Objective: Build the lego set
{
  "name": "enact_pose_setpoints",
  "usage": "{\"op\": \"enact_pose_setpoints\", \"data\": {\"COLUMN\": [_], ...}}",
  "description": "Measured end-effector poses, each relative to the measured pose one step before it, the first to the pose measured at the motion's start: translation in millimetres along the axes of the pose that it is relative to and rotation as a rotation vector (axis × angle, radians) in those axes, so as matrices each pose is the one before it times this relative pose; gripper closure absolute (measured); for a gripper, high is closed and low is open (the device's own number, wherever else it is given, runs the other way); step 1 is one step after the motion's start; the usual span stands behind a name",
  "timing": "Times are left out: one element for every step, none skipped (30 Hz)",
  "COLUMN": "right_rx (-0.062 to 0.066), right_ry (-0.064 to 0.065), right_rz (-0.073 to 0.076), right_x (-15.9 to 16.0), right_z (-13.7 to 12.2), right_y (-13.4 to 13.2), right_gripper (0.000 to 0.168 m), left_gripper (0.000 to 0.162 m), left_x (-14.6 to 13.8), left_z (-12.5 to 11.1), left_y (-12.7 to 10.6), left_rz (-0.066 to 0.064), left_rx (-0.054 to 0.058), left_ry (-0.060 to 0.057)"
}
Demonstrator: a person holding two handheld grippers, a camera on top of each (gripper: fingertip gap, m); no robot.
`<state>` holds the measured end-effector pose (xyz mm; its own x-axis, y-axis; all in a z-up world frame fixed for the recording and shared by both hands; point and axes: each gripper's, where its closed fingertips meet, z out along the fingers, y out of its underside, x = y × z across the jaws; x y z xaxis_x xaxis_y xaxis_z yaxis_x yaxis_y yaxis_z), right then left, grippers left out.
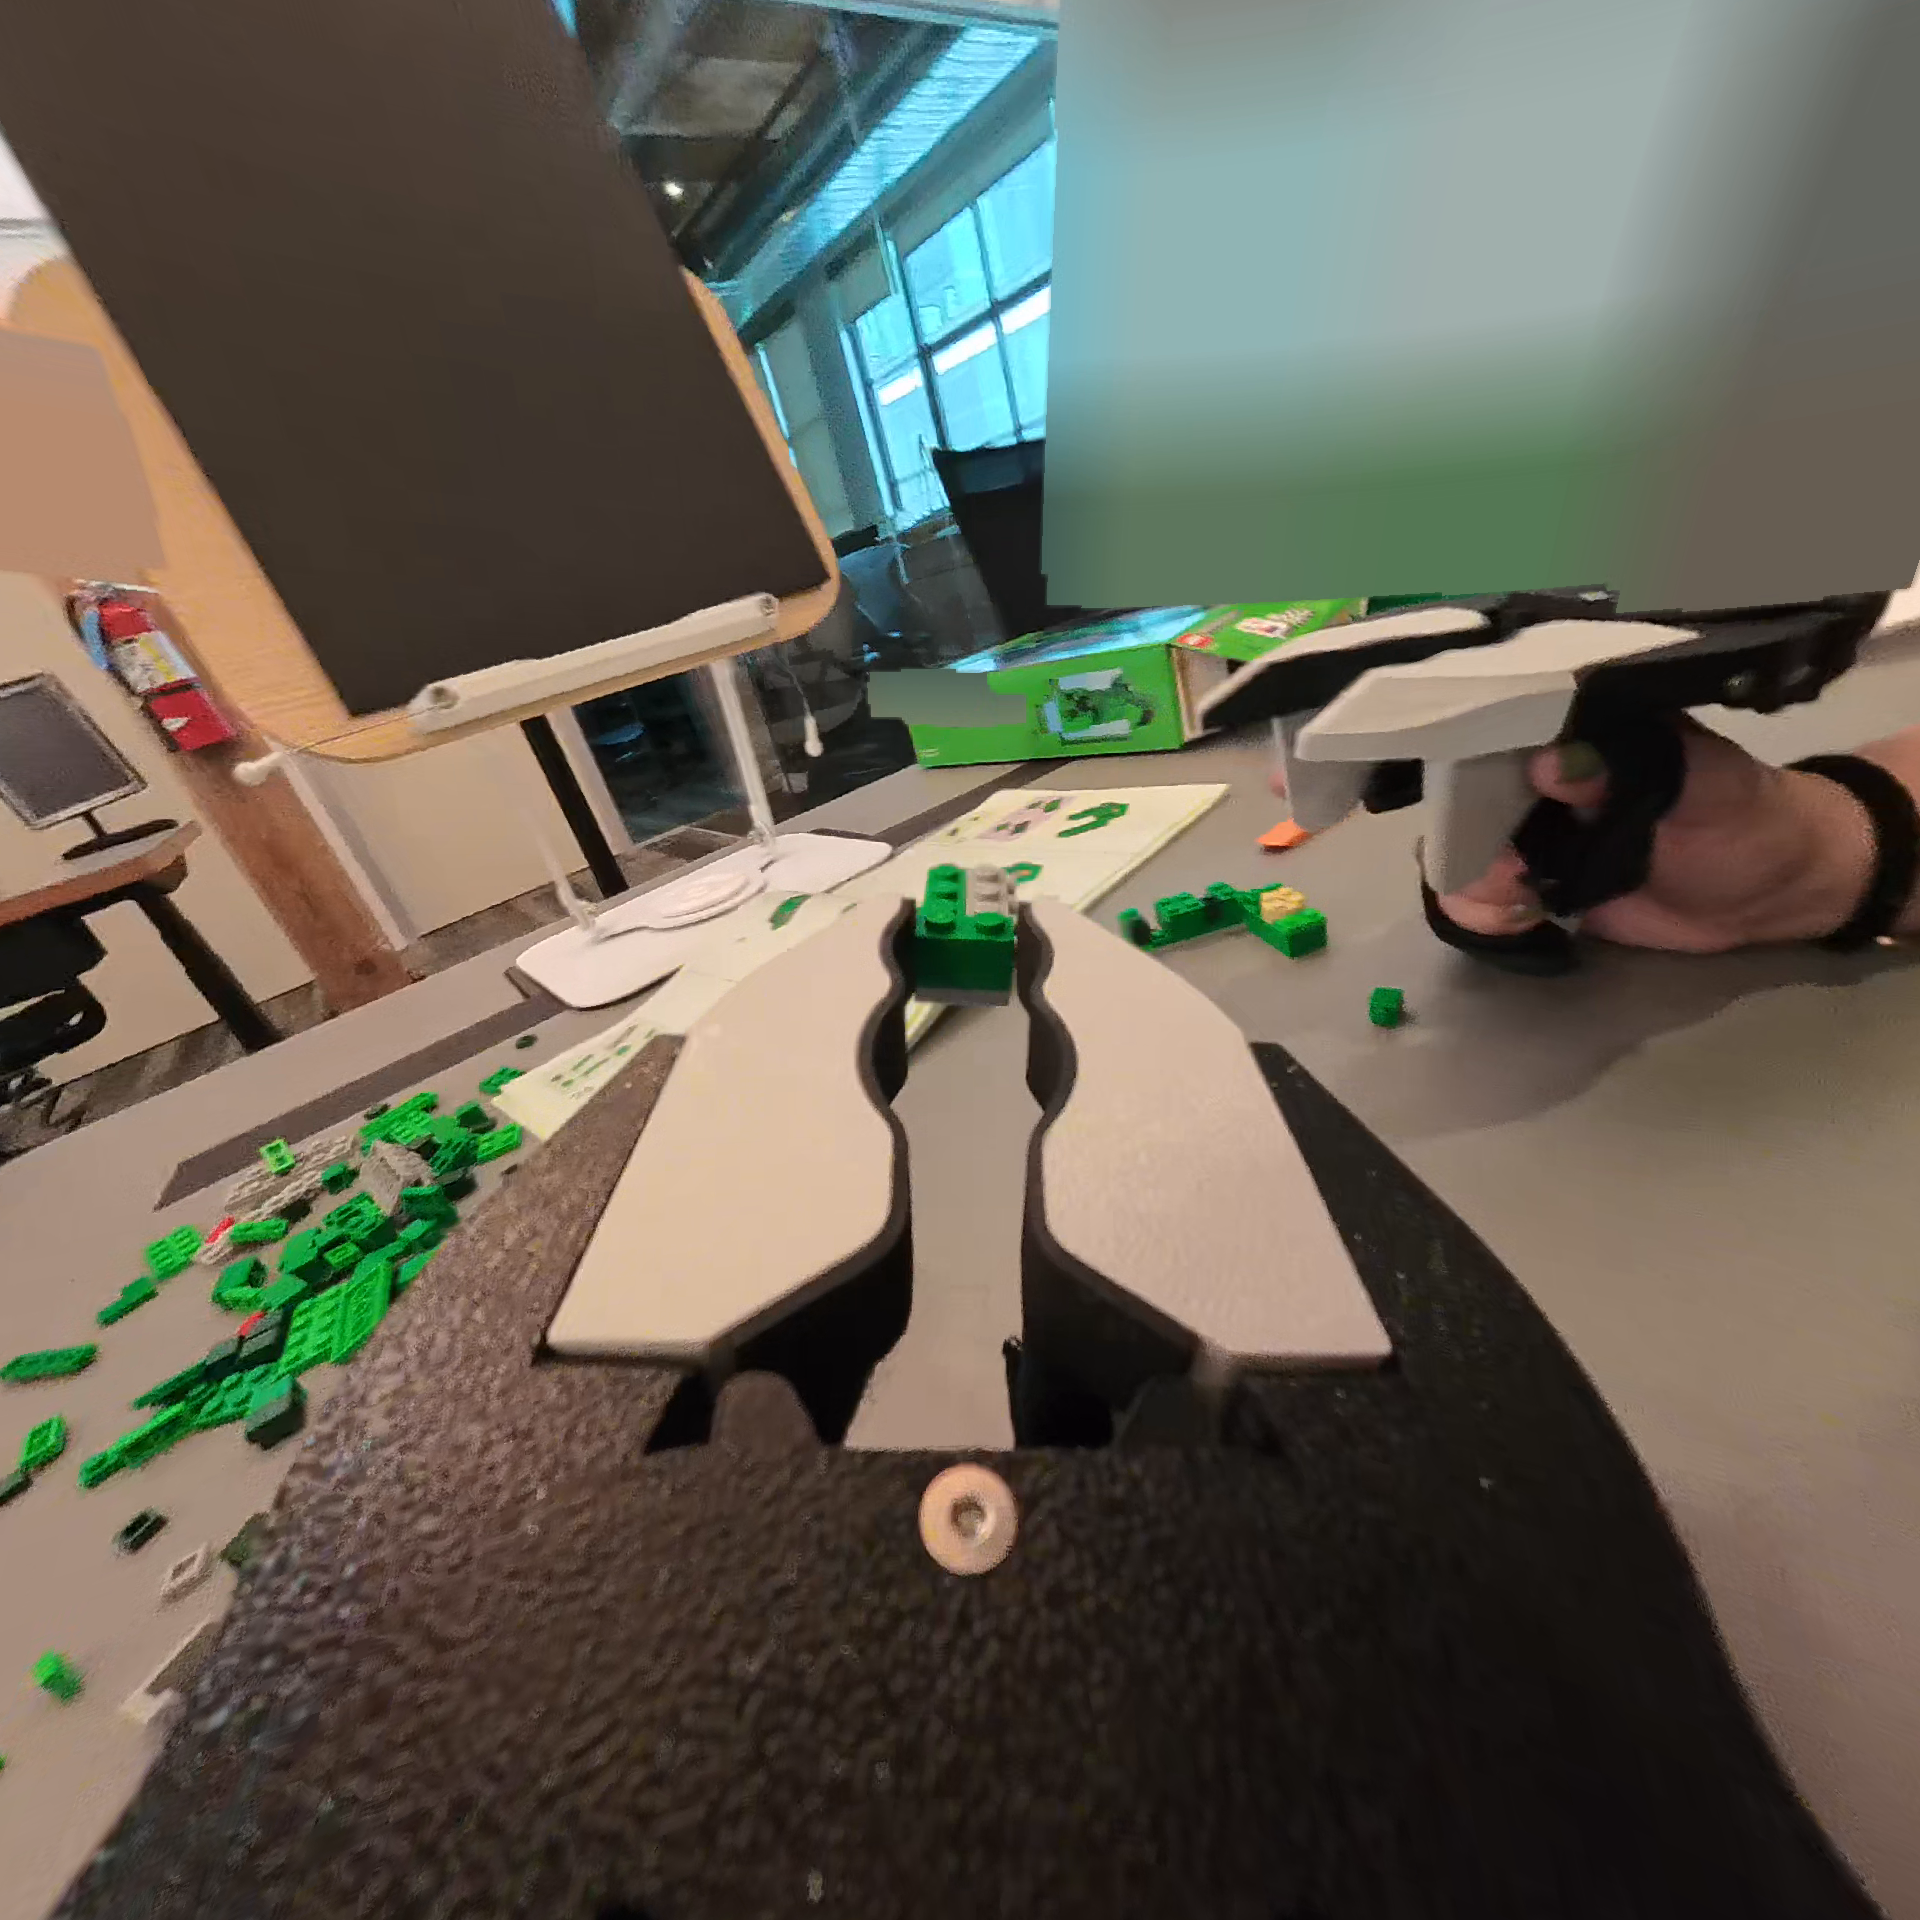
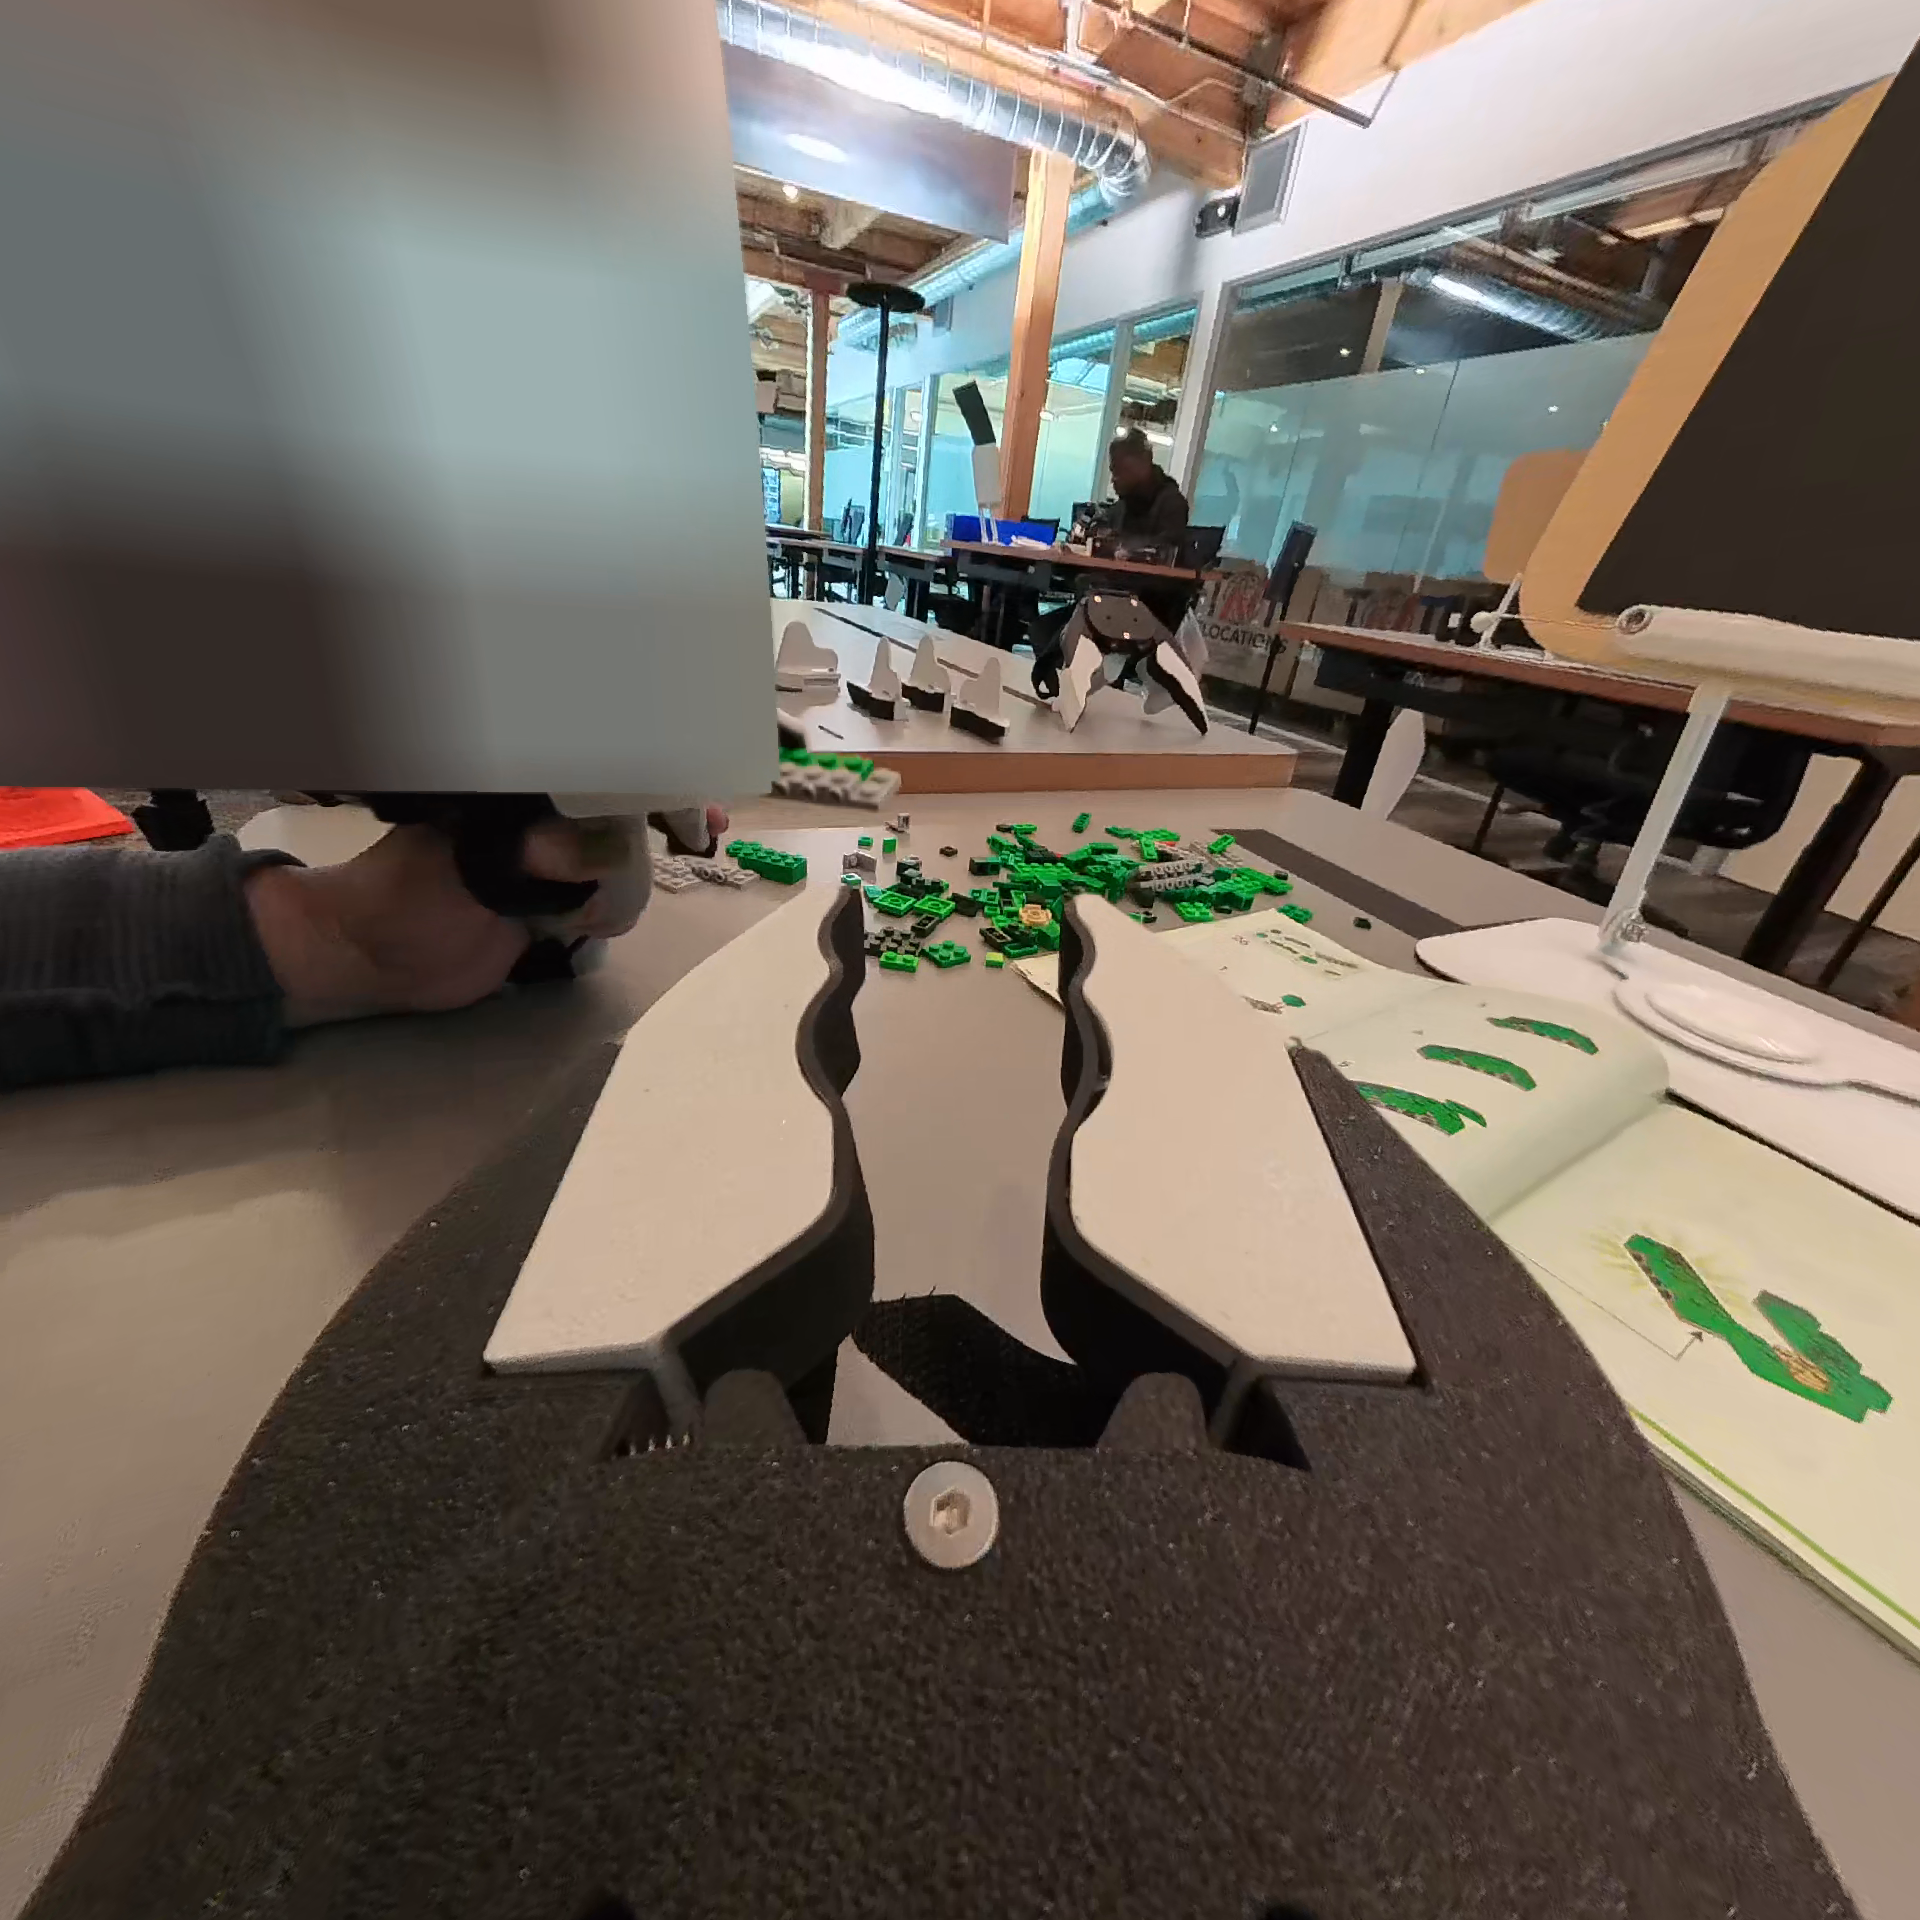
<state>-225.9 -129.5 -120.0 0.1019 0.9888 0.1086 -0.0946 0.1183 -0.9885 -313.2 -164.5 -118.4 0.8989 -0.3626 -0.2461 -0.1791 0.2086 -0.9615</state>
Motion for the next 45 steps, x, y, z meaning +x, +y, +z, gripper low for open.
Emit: {"op": "enact_pose_setpoints", "data": {"right_rx": [0.0005, 0.0015, 0.0022, 0.0015, -0.0013, -0.0032, -0.0025, -0.0002, 0.0017, 0.0039, 0.0032, -0.0008, -0.0024, 0.0002, 0.0021, 0.0019, 0.0015, 0.0015, -0.0004, -0.0021, -0.0014, 0.0015, 0.0054, 0.0063, 0.0043, 0.0029, 0.0019, 0.0009, 0.0000, -0.0003, -0.0007, -0.0012, -0.0021, -0.0028, -0.0039, -0.0078, -0.0243, -0.0297, -0.0226, -0.0256, -0.0394, -0.0394, -0.0387, -0.0480, -0.0631], "right_ry": [0.0041, 0.0029, -0.0008, -0.0024, -0.0020, -0.0014, -0.0002, -0.0008, 0.0011, 0.0039, 0.0036, 0.0003, -0.0015, -0.0015, 0.0010, 0.0037, 0.0040, 0.0011, -0.0009, 0.0009, 0.0030, 0.0027, 0.0016, 0.0019, 0.0027, 0.0022, 0.0013, 0.0005, -0.0008, -0.0027, -0.0014, -0.0014, -0.0028, -0.0035, -0.0028, -0.0044, -0.0195, -0.0329, -0.0303, -0.0377, -0.0385, -0.0484, -0.0621, -0.0460, -0.0387], "right_rz": [0.0002, -0.0020, -0.0057, -0.0091, -0.0132, -0.0164, -0.0157, -0.0147, -0.0143, -0.0131, -0.0093, -0.0034, 0.0021, 0.0037, 0.0049, 0.0067, 0.0099, 0.0125, 0.0143, 0.0149, 0.0140, 0.0142, 0.0153, 0.0156, 0.0145, 0.0118, 0.0094, 0.0071, 0.0045, 0.0011, -0.0026, -0.0055, -0.0069, -0.0078, -0.0081, -0.0043, 0.0073, 0.0085, 0.0020, 0.0001, 0.0133, 0.0166, 0.0046, -0.0059, -0.0101], "right_x": [0.37, -0.02, -0.84, -1.34, -1.46, -1.47, -1.26, -1.38, -0.83, -0.16, 0.19, -0.08, 0.00, 0.09, 0.59, 1.12, 1.44, 1.09, 1.04, 1.30, 1.78, 1.66, 1.53, 1.55, 1.51, 1.40, 1.03, 0.78, 0.26, -0.24, -0.41, -0.73, -0.91, -1.16, -1.16, -1.43, -3.38, -4.85, -4.38, -4.89, -4.04, -3.97, -4.02, 0.33, 3.82], "right_z": [-0.37, -0.33, -0.24, -0.05, 0.20, 0.33, 0.30, 0.15, -0.08, -0.10, 0.00, 0.19, 0.16, 0.16, -0.07, -0.26, -0.23, -0.19, -0.10, 0.09, -0.15, -0.25, -0.45, -0.59, -0.46, -0.28, -0.10, -0.11, 0.07, 0.10, 0.01, 0.21, 0.24, 0.36, 0.39, 0.25, 0.29, 0.94, 1.21, 2.28, 3.88, 5.54, 6.91, 8.37, 9.63], "right_y": [-0.23, -0.41, -0.56, -0.42, 0.03, 0.23, 0.10, -0.16, -0.43, -0.58, -0.24, 0.25, 0.43, 0.22, -0.12, -0.04, 0.10, 0.03, 0.45, 0.68, 0.55, 0.18, -0.51, -0.59, -0.35, -0.18, -0.08, 0.03, 0.15, 0.07, 0.07, 0.15, 0.17, 0.37, 0.39, 0.72, 2.24, 3.00, 2.57, 2.26, 2.33, 1.12, 0.27, 1.23, 3.69], "right_gripper": [0.133, 0.133, 0.133, 0.134, 0.135, 0.136, 0.136, 0.137, 0.138, 0.139, 0.140, 0.140, 0.141, 0.141, 0.141, 0.141, 0.141, 0.141, 0.142, 0.142, 0.142, 0.142, 0.142, 0.142, 0.142, 0.143, 0.143, 0.143, 0.143, 0.143, 0.143, 0.144, 0.144, 0.144, 0.144, 0.144, 0.149, 0.153, 0.153, 0.154, 0.153, 0.153, 0.152, 0.151, 0.151], "left_gripper": [0.145, 0.145, 0.145, 0.145, 0.145, 0.145, 0.145, 0.145, 0.145, 0.145, 0.145, 0.145, 0.145, 0.145, 0.145, 0.145, 0.145, 0.145, 0.145, 0.145, 0.145, 0.145, 0.145, 0.145, 0.145, 0.145, 0.145, 0.145, 0.145, 0.145, 0.145, 0.145, 0.145, 0.145, 0.145, 0.145, 0.145, 0.145, 0.145, 0.145, 0.145, 0.145, 0.145, 0.145, 0.145], "left_x": [-3.70, -2.48, -0.63, 1.20, 3.45, 5.59, 7.02, 7.17, 6.26, 4.52, 2.61, 1.11, 0.06, -0.71, -1.51, -1.03, -0.19, 0.54, 0.96, 1.21, 1.35, 1.09, 0.38, -0.53, -1.02, -1.27, -1.36, -1.54, -1.29, -1.05, -0.66, -0.72, -0.91, -2.13, -6.10, -13.70, -19.47, -17.89, -11.60, -7.86, -6.59, -5.53, -4.55, -4.37, -5.62], "left_z": [-1.62, -1.26, -0.85, -0.59, -0.28, 0.25, 0.95, 1.35, 1.82, 1.89, 1.71, 1.04, 0.41, 0.09, 0.04, 0.10, 0.09, 0.29, 0.36, 0.50, 0.47, 0.38, 0.09, -0.21, -0.27, -0.46, -0.46, -0.45, -0.33, -0.14, -0.19, -0.09, -0.14, -0.82, -2.35, -5.16, -6.69, -4.84, -1.81, 0.01, 0.79, 0.83, 0.80, 0.70, 0.44], "left_y": [-0.85, -0.11, -0.40, -0.25, 0.07, 0.35, 0.07, -0.28, 0.23, 1.13, 1.47, 0.77, 0.58, 0.44, 0.49, 0.22, 0.39, 0.35, 0.26, 0.31, 0.36, -0.04, -0.10, 0.04, -0.01, -0.07, -0.07, -0.10, -0.02, -0.01, 0.02, -0.16, -0.09, -0.63, -2.59, -4.59, -2.98, 1.29, 4.23, 4.54, 4.13, 4.09, 3.99, 3.29, 2.94], "left_rz": [-0.0018, 0.0111, 0.0193, 0.0218, 0.0229, 0.0181, 0.0124, 0.0161, 0.0199, 0.0147, 0.0057, 0.0001, -0.0059, -0.0089, -0.0085, -0.0070, -0.0050, -0.0024, 0.0009, 0.0023, 0.0014, 0.0014, 0.0004, -0.0016, -0.0039, -0.0068, -0.0070, -0.0058, -0.0047, -0.0039, -0.0021, 0.0006, 0.0039, 0.0114, 0.0312, 0.0614, 0.0706, 0.0505, 0.0167, -0.0084, -0.0152, -0.0175, -0.0189, -0.0204, -0.0207], "left_rx": [0.0072, -0.0017, -0.0026, -0.0045, -0.0073, -0.0085, -0.0071, -0.0046, -0.0060, -0.0099, -0.0100, -0.0041, 0.0005, 0.0015, 0.0010, 0.0007, 0.0002, -0.0019, -0.0021, -0.0028, -0.0032, -0.0006, 0.0005, 0.0000, 0.0017, 0.0027, 0.0026, 0.0027, 0.0021, 0.0014, 0.0010, 0.0006, -0.0004, -0.0002, 0.0035, 0.0121, 0.0083, -0.0134, -0.0309, -0.0275, -0.0177, -0.0173, -0.0163, -0.0119, -0.0100], "left_ry": [-0.0188, -0.0179, -0.0095, -0.0002, 0.0136, 0.0275, 0.0359, 0.0354, 0.0299, 0.0232, 0.0150, 0.0084, 0.0046, 0.0010, -0.0030, -0.0019, 0.0016, 0.0046, 0.0056, 0.0075, 0.0081, 0.0069, 0.0026, -0.0022, -0.0039, -0.0040, -0.0048, -0.0055, -0.0051, -0.0042, -0.0031, -0.0047, -0.0078, -0.0186, -0.0536, -0.1159, -0.1536, -0.1262, -0.0680, -0.0384, -0.0306, -0.0252, -0.0190, -0.0186, -0.0268]}}
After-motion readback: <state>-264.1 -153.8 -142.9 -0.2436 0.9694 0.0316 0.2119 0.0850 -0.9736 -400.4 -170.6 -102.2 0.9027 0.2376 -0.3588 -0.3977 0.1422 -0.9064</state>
